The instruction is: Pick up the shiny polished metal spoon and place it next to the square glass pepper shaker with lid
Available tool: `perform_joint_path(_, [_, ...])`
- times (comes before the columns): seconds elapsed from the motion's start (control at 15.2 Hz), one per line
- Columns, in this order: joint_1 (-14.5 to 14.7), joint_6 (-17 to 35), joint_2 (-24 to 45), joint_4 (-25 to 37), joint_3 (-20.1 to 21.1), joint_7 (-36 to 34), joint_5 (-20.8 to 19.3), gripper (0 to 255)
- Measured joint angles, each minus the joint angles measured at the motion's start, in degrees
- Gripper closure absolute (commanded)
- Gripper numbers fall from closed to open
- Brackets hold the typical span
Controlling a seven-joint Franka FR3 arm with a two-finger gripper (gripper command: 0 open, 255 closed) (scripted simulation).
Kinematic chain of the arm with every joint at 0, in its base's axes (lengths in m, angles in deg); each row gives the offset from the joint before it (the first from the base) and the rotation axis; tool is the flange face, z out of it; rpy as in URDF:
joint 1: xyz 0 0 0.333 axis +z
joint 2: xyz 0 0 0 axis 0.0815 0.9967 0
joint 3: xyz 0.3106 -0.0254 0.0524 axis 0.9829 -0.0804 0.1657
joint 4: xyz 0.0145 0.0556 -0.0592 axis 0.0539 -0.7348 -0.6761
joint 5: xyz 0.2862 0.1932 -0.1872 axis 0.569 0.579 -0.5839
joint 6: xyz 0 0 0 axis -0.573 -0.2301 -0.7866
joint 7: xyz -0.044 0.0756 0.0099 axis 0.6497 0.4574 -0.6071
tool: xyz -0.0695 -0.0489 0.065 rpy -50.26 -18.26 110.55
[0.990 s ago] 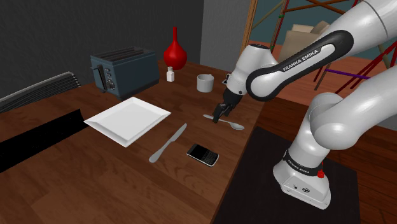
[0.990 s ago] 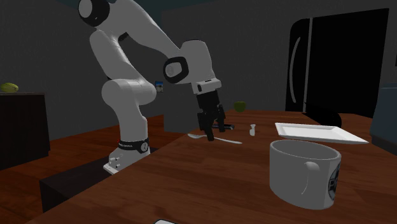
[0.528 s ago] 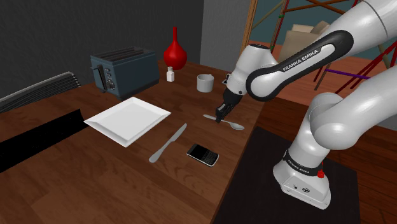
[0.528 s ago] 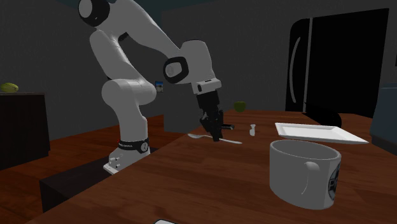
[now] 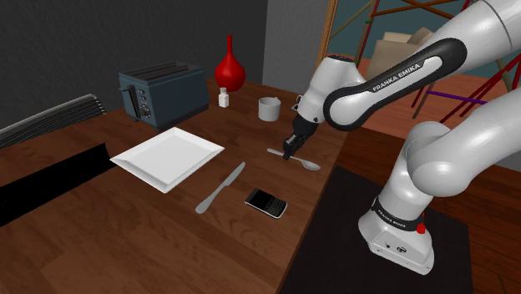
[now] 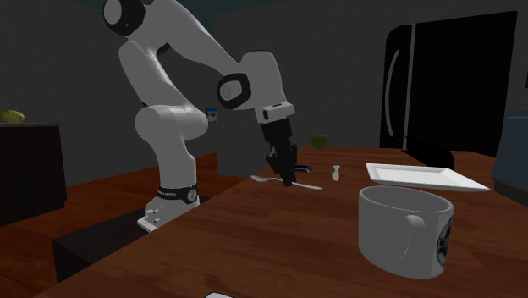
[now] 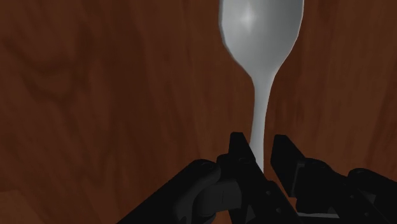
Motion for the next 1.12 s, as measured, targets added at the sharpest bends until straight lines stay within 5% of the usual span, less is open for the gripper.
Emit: perform_joint_path(1.12, [-1.53,-17.9,-9.86,8.05,0.26,-1.59,-1.88,255])
